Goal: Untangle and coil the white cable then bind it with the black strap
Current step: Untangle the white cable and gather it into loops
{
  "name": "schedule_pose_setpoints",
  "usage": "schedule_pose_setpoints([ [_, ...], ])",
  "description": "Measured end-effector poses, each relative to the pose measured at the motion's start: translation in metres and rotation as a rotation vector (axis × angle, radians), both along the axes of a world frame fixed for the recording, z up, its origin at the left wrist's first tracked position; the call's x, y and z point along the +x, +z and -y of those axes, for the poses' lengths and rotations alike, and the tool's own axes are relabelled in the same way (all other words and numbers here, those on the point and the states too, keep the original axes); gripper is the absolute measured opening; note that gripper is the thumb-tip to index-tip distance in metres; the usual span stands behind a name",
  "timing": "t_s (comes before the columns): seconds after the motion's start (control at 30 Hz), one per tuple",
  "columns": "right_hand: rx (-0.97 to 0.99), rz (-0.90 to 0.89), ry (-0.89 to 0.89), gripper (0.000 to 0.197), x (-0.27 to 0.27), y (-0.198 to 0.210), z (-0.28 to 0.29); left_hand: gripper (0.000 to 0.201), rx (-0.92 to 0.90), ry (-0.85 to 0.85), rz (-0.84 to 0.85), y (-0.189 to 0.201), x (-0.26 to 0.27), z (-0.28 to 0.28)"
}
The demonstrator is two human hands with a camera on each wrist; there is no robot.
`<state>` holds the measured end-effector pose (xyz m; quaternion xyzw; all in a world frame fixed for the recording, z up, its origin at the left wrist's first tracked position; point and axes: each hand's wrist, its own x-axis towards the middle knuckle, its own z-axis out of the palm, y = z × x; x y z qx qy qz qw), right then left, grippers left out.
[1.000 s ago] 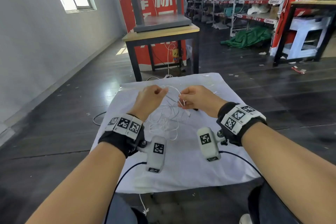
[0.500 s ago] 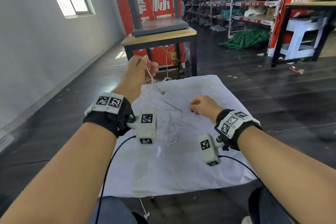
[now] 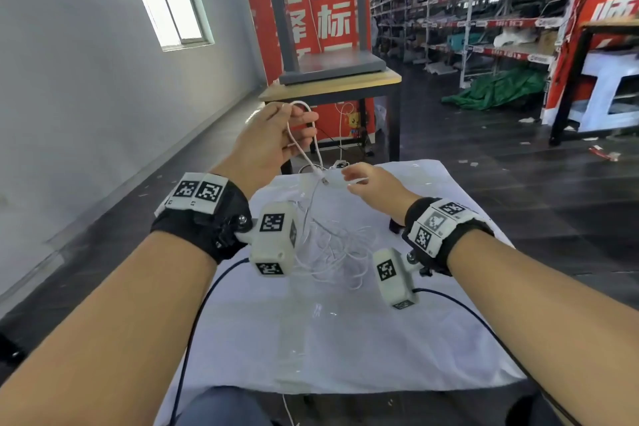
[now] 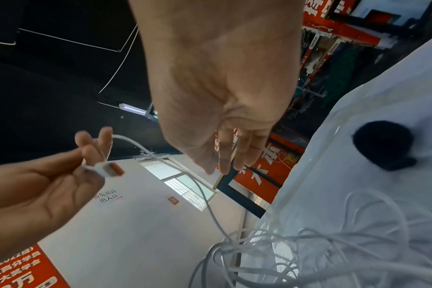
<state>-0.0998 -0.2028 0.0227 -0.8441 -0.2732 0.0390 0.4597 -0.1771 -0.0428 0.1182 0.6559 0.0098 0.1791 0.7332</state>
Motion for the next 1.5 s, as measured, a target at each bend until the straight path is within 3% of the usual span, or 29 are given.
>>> schedule_pose_setpoints([
  [0.17,0.012,-0.169,0.185,0.051,-0.003,0.008,-0.029,0.027,-0.117,-0.075,0.047,0.015,-0.002,-0.006],
  [0.27,-0.011,-0.192,0.246,0.032,-0.006,0.002,-0.04,0.027,-0.206,-0.114,0.085,0.023,-0.003,-0.016],
  [0.4,-0.096,-0.302,0.155,0.029,-0.003,-0.012,-0.039,0.023,-0.448,-0.022,0.142,0.024,-0.004,-0.039],
  [0.5,-0.072,-0.167,-0.016,0.019,0.005,-0.013,-0.03,0.023,-0.582,0.172,0.17,0.004,-0.005,-0.058],
  [0.57,0.16,-0.131,-0.131,0.012,0.006,-0.003,-0.023,0.019,-0.522,0.296,0.07,-0.016,-0.006,-0.07],
  [0.63,0.291,-0.038,-0.152,0.014,0.004,0.014,-0.02,0.017,-0.318,0.36,-0.104,-0.034,-0.007,-0.074],
  [0.73,0.276,0.196,-0.077,0.019,-0.005,0.044,-0.02,0.028,0.19,0.407,-0.32,-0.05,-0.005,-0.063],
  [0.8,0.28,0.251,-0.016,0.02,-0.011,0.058,-0.023,0.041,0.384,0.361,-0.294,-0.049,-0.003,-0.047],
  [0.93,0.151,0.327,0.106,0.017,-0.017,0.065,-0.03,0.046,0.246,0.027,-0.244,-0.026,-0.008,-0.013],
  [1.0,0.097,0.326,0.148,0.016,-0.019,0.061,-0.032,0.044,0.244,-0.048,-0.233,-0.02,-0.007,-0.004],
  [1.13,0.073,0.268,0.137,0.011,-0.022,0.048,-0.033,0.029,0.224,0.067,-0.234,-0.028,-0.002,-0.006],
  [1.3,-0.174,0.153,0.032,0.013,-0.007,0.017,-0.011,0.028,-0.173,0.284,-0.178,-0.038,-0.006,-0.037],
  [1.37,-0.247,0.126,-0.069,0.017,0.002,0.003,0.005,0.026,-0.215,0.315,-0.181,-0.045,-0.008,-0.056],
  [1.5,-0.035,-0.051,-0.209,0.024,0.007,0.0,0.014,0.026,-0.094,0.336,-0.334,-0.066,-0.008,-0.079],
])
